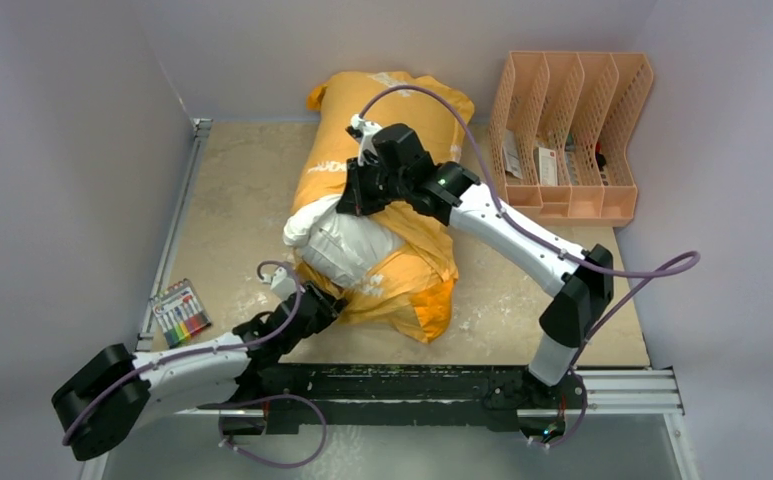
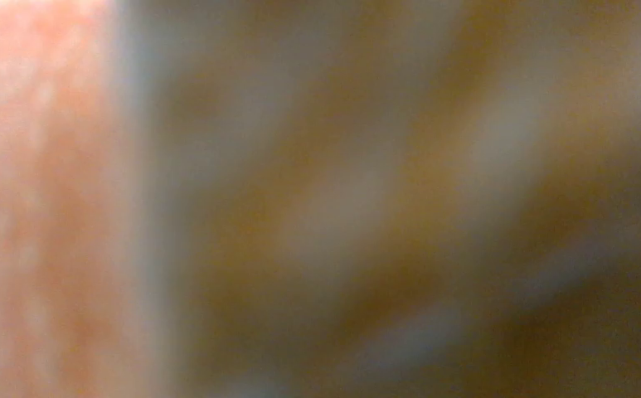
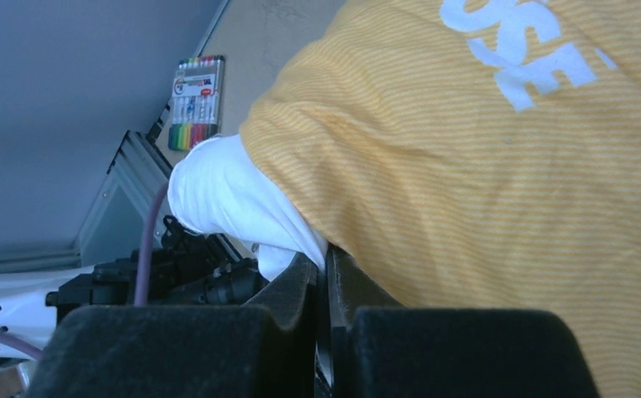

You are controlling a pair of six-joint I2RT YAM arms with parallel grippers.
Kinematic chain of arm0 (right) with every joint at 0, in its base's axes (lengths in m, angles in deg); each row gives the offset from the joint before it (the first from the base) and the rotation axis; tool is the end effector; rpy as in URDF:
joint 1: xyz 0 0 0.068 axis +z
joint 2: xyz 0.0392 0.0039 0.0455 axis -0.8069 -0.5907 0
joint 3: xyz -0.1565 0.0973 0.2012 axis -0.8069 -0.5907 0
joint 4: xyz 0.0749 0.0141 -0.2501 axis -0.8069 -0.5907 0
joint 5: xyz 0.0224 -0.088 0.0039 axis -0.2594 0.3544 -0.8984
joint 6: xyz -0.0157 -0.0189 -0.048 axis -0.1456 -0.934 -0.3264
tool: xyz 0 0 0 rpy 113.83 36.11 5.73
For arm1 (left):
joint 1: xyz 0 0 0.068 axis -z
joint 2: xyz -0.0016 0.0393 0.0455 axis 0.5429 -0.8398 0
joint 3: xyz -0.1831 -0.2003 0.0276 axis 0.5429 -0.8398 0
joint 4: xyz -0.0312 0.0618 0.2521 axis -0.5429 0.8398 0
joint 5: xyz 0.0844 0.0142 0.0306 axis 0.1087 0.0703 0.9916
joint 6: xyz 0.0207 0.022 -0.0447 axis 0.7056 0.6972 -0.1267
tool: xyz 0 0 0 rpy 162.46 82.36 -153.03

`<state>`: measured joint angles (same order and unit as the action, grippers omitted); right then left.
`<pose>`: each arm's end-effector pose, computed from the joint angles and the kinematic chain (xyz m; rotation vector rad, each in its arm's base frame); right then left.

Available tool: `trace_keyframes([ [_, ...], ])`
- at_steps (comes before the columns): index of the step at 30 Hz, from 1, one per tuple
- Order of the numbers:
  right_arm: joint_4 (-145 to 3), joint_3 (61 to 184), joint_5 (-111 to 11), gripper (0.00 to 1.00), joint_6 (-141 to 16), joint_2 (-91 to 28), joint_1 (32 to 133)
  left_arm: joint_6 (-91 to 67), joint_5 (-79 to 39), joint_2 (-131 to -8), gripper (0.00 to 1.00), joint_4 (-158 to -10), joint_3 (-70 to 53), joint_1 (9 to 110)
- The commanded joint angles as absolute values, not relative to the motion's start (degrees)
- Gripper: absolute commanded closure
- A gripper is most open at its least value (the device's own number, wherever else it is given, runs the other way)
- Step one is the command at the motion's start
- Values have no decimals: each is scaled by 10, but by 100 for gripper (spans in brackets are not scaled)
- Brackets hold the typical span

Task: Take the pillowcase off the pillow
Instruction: Remove the pillow from the pillowcase.

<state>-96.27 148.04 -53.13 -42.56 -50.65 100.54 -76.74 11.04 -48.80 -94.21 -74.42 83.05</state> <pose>0.2758 0.3031 0.3921 -0.4991 2.0888 0.9874 0.1135 -0.1145 0.1215 -0.7272 2.1518 -0.8109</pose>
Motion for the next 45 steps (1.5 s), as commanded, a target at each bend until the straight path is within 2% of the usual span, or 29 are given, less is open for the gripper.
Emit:
trace_keyframes([
  [1, -805, 1443, -481, 100, -431, -418, 966, -743, 94, -407, 54, -783, -723, 835],
  [3, -801, 1384, -484, 100, -426, -403, 966, -726, 112, -348, 40, -719, -665, 835],
  [4, -799, 1362, -488, 100, -422, -398, 967, -713, 122, -328, 36, -688, -637, 835],
  [9, -785, 1302, -509, 100, -402, -386, 966, -672, 144, -279, 28, -573, -509, 835],
  [13, -783, 1289, -525, 100, -395, -385, 966, -688, 88, -243, 26, -607, -491, 835],
  [17, -776, 1277, -539, 100, -384, -377, 966, -713, 85, -219, 24, -649, -502, 835],
  [24, -746, 1270, -564, 100, -377, -372, 966, -729, 73, -323, 23, -773, -518, 835],
  [31, -747, 1244, -579, 100, -376, -336, 967, -765, 125, -379, 23, -849, -551, 835],
  [32, -750, 1241, -580, 100, -377, -331, 967, -766, 136, -379, 24, -849, -554, 835],
  [35, -757, 1232, -604, 100, -380, -317, 968, -744, 134, -393, 37, -890, -560, 834],
  [41, -828, 1237, -668, 100, -425, -307, 967, -677, 54, -492, 93, -910, -490, 831],
  [42, -834, 1232, -670, 100, -428, -302, 967, -673, 51, -499, 100, -913, -483, 831],
  [44, -848, 1224, -664, 99, -430, -289, 967, -668, 50, -503, 100, -915, -476, 831],
  [45, -861, 1225, -651, 89, -434, -283, 968, -666, 52, -503, 100, -914, -474, 831],
])
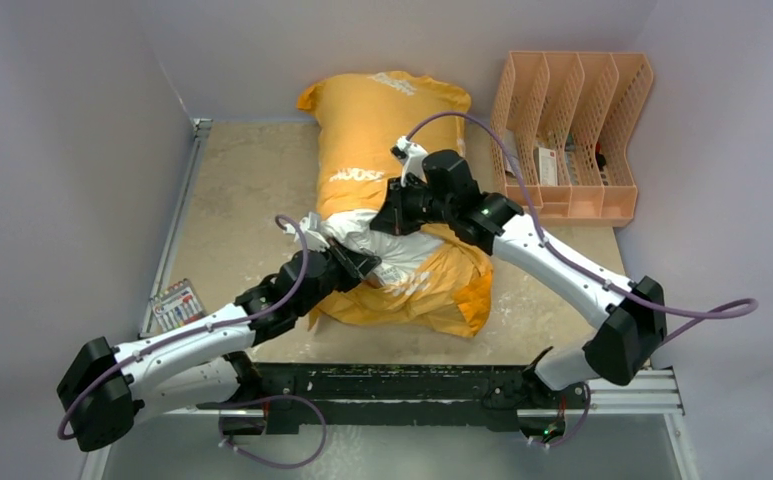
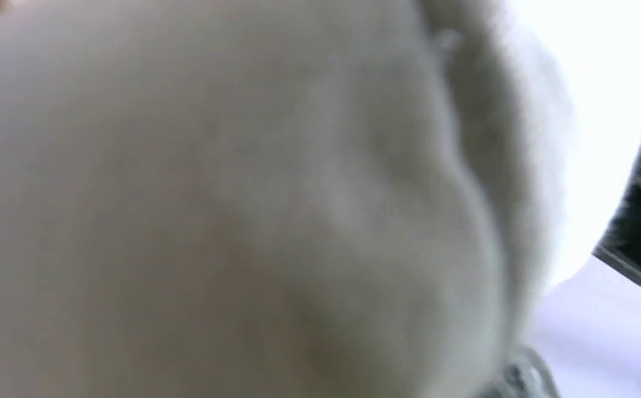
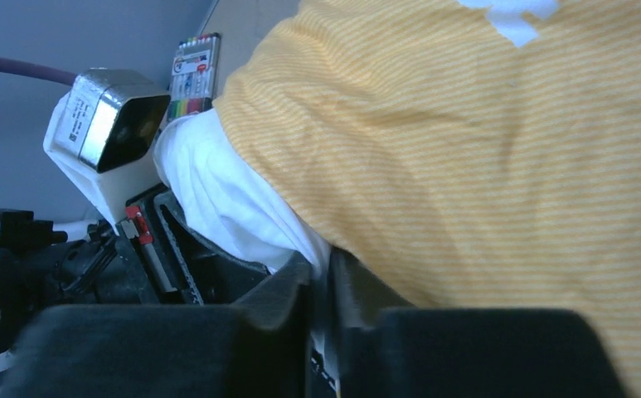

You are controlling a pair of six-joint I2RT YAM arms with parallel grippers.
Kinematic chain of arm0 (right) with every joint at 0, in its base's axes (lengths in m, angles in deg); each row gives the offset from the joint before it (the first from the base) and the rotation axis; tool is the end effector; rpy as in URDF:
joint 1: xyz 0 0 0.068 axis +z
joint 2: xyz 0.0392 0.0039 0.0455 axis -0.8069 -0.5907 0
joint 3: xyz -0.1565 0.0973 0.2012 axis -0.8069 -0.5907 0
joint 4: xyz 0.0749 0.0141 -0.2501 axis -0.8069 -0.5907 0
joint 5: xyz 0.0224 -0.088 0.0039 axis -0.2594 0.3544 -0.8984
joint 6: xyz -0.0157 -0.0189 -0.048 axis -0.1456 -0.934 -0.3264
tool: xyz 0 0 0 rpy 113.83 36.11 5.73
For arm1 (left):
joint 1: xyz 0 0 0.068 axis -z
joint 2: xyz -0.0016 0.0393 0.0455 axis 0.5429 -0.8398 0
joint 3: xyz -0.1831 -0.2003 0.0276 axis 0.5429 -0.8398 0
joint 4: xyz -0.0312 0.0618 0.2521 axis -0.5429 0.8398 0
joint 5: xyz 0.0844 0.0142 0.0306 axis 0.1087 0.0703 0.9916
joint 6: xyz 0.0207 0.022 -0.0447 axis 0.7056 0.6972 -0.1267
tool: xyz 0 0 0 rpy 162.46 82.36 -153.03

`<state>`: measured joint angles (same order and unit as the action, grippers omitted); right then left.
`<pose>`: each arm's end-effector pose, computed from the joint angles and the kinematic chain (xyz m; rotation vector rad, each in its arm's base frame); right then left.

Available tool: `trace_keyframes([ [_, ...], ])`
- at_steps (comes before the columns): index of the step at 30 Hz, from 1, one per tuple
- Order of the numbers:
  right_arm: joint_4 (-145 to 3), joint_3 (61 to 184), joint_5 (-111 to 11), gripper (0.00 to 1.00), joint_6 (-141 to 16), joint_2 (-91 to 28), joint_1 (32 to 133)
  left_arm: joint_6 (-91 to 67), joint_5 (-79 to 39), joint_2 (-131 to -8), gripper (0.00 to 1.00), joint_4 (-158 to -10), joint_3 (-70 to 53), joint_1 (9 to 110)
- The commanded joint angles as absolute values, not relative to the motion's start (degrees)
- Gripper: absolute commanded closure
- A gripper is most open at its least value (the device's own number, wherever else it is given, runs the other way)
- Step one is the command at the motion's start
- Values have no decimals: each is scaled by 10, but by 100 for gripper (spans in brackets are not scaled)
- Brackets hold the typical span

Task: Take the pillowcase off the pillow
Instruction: Remove the pillow from the pillowcase.

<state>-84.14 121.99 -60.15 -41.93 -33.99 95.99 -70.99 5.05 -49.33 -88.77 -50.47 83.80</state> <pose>0.2457 0.2377 0.3593 -0.4892 2.0505 1.0806 0.1464 -0.1639 0.2462 -0.5553 1.9781 -1.1340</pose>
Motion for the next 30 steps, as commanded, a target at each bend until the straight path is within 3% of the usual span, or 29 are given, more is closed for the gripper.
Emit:
trace_keyframes([
  [1, -878, 1227, -635, 77, -437, -273, 967, -664, 54, -501, 100, -910, -470, 831],
  [5, -952, 1229, -531, 43, -428, -215, 968, -660, 62, -494, 100, -877, -460, 831],
  [7, -985, 1209, -448, 38, -397, -172, 968, -660, 64, -487, 100, -870, -461, 831],
  [10, -1057, 1159, -351, 38, -300, -100, 968, -647, 47, -488, 100, -864, -455, 831],
  [14, -1133, 1066, -307, 38, -173, -20, 967, -645, 31, -494, 100, -851, -444, 831],
  [21, -1122, 961, -322, 31, -106, 16, 968, -656, 22, -495, 100, -851, -444, 831],
  [24, -1157, 954, -256, 37, -105, -24, 966, -656, 20, -495, 100, -844, -438, 831],
  [27, -1175, 929, -168, 37, -90, -63, 966, -655, 29, -486, 100, -835, -435, 831],
  [28, -1172, 930, -151, 41, -95, -73, 965, -653, 33, -483, 100, -829, -433, 831],
  [30, -1175, 938, -123, 57, -98, -87, 964, -647, 44, -480, 100, -792, -422, 831],
])
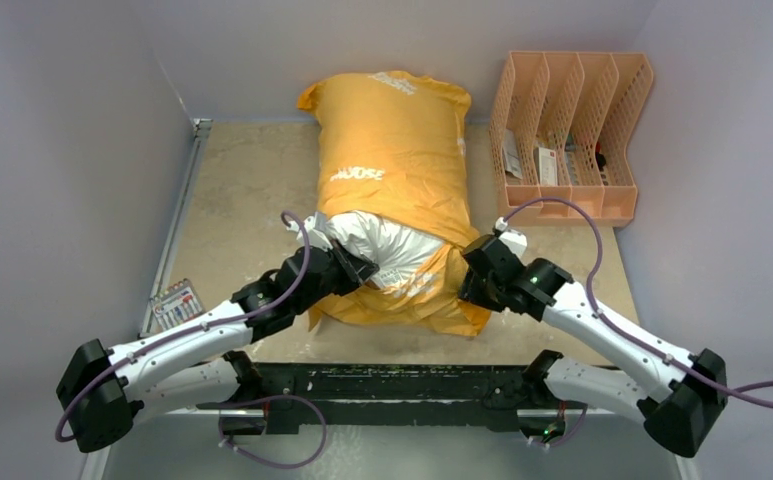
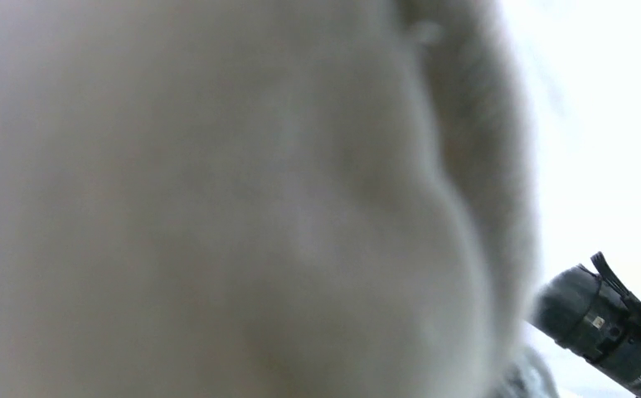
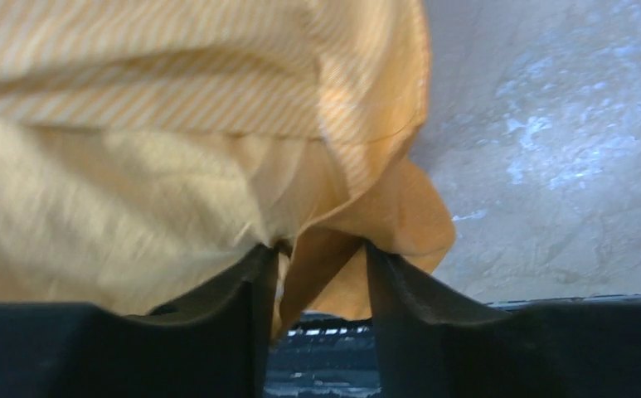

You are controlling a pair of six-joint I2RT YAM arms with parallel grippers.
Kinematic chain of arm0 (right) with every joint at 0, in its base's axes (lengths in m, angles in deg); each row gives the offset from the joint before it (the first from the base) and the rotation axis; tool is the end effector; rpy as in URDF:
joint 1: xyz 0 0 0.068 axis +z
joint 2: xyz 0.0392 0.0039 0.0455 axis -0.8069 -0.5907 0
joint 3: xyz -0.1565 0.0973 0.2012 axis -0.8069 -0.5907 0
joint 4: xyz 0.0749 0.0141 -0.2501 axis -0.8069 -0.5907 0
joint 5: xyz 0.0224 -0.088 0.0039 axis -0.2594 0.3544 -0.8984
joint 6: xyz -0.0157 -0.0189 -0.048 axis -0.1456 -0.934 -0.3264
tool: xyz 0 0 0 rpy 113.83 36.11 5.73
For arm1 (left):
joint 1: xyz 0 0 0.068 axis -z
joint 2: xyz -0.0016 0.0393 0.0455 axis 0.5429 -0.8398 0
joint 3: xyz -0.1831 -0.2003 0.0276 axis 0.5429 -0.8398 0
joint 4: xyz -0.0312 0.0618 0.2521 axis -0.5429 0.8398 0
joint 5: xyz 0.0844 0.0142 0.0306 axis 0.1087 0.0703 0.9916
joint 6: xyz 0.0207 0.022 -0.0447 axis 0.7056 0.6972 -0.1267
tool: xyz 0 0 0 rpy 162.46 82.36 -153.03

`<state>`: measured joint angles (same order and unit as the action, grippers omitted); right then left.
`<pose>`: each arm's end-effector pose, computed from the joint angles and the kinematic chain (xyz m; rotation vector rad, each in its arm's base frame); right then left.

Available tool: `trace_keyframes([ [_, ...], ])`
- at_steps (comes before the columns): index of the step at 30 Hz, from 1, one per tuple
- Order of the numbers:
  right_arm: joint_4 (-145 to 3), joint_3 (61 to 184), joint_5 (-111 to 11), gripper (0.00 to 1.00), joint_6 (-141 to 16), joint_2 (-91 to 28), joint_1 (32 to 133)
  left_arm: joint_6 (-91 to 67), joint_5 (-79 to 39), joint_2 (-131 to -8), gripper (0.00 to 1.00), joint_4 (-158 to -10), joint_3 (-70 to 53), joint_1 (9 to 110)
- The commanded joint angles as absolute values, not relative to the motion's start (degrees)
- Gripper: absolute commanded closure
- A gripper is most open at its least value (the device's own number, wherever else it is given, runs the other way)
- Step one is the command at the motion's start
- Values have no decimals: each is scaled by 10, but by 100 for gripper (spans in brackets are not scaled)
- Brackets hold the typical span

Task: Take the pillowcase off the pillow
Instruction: Remove the pillow from the pillowcase.

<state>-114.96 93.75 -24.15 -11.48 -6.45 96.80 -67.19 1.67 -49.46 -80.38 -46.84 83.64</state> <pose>0.1449 0.1202 0.2667 0.4516 2.4423 0.3799 0.1454 -0.1650 0.2529 -0.4524 2.0899 -1.0660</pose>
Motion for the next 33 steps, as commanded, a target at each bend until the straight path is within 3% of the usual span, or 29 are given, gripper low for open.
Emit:
trace_keyframes([
  [1, -1183, 945, -113, 66, -97, -91, 964, -642, 50, -480, 100, -773, -415, 831],
  [6, -1215, 952, -68, 73, -76, -65, 964, -619, 111, -468, 100, -671, -373, 831],
  [8, -1222, 946, -54, 84, -68, -46, 963, -619, 150, -455, 100, -627, -362, 828],
  [10, -1226, 938, -49, 87, -64, -31, 962, -626, 180, -432, 100, -591, -360, 816],
  [13, -1203, 916, -64, 94, -72, -28, 957, -619, 161, -393, 100, -580, -366, 775],
  [16, -1175, 887, -86, 93, -76, -55, 949, -609, 127, -376, 100, -569, -363, 733],
  [21, -1068, 856, -212, 73, -127, -113, 944, -604, 107, -377, 100, -559, -351, 727],
  [23, -1073, 871, -250, 69, -124, -133, 943, -604, 99, -381, 100, -565, -350, 727],
  [28, -1145, 945, -213, 60, -133, -88, 944, -604, 76, -387, 100, -575, -348, 728],
  [29, -1154, 964, -208, 55, -144, -71, 943, -604, 71, -389, 100, -577, -348, 728],
  [31, -1178, 997, -195, 32, -159, -31, 944, -605, 61, -394, 100, -580, -349, 728],
  [33, -1186, 1015, -194, 29, -168, 10, 944, -605, 52, -398, 100, -587, -352, 728],
])
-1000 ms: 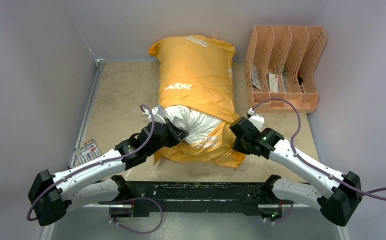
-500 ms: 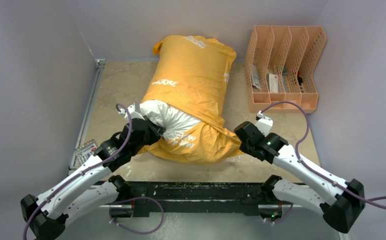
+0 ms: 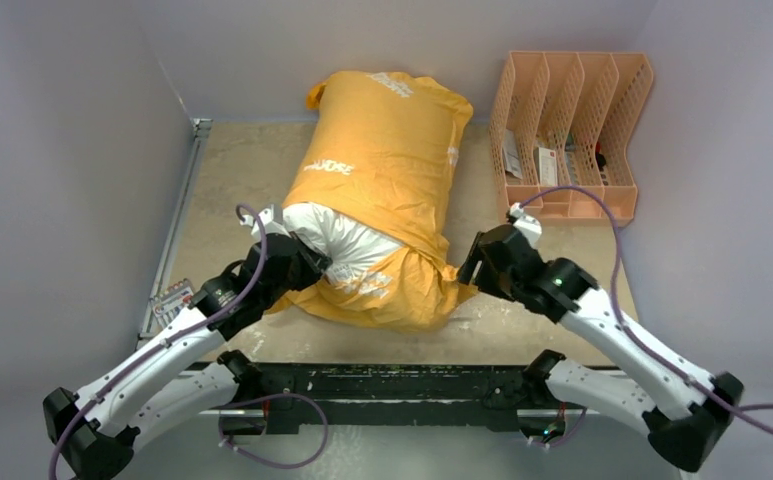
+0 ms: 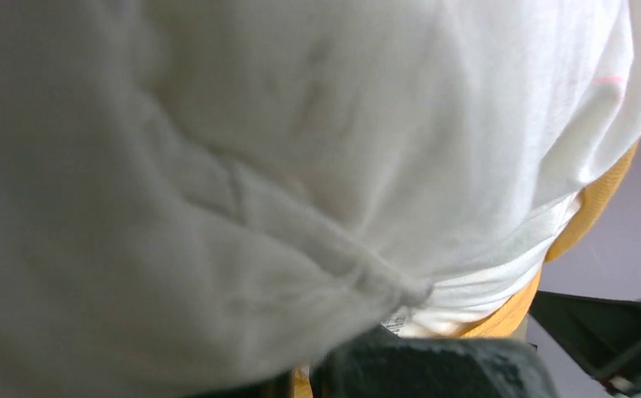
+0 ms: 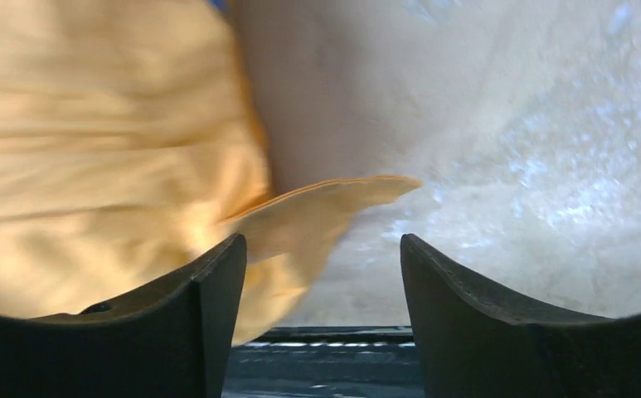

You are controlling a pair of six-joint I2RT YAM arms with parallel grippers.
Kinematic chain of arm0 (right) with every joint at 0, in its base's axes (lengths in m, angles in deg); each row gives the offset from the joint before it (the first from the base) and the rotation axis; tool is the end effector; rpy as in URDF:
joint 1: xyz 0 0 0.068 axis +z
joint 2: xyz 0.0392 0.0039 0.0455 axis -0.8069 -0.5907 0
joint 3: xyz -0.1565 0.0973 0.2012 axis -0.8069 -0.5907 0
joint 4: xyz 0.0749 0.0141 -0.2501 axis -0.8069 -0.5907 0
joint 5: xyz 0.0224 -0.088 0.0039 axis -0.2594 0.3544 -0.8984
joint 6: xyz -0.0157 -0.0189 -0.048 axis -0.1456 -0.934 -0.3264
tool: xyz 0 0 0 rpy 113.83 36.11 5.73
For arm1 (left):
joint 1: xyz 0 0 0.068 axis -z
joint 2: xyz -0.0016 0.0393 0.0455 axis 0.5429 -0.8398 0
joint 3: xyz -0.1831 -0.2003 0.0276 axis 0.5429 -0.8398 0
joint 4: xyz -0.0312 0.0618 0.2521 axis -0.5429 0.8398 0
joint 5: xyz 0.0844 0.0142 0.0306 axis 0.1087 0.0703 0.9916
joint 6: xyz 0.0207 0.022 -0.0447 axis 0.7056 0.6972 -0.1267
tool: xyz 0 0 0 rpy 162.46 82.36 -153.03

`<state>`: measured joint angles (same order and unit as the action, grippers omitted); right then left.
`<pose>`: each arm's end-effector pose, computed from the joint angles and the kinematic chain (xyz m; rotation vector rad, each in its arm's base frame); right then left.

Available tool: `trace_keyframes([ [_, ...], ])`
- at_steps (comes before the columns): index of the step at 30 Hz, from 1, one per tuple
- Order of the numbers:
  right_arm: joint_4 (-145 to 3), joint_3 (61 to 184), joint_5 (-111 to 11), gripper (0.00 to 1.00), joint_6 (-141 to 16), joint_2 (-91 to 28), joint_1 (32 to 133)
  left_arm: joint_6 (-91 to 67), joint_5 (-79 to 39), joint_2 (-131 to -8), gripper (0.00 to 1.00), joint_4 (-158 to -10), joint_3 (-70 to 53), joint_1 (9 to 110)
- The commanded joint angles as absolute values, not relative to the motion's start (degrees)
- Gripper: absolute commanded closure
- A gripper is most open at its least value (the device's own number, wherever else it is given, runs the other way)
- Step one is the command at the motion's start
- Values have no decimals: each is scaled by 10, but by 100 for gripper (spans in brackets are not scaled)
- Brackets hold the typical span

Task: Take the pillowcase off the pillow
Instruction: Remove the pillow from the pillowcase.

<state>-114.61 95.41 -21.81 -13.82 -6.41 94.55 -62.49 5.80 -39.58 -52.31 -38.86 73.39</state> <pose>0.1518 0.1146 0.2768 0.4641 2.3817 0.3408 0.1390 -0.1046 0.2857 -0.5842 2.1347 -0.7081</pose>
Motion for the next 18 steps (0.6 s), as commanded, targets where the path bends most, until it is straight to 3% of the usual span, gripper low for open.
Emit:
trace_keyframes([
  [1, -1171, 1019, -213, 29, -188, 35, 943, -605, 47, -398, 100, -592, -354, 728],
  [5, -1066, 1015, -318, 30, -198, 47, 944, -607, 24, -402, 100, -627, -366, 729],
  [12, -949, 1017, -503, 34, -136, -111, 949, -598, -12, -425, 100, -636, -354, 728],
  [18, -1005, 1011, -378, 28, -62, -151, 957, -594, -27, -434, 100, -644, -350, 728],
])
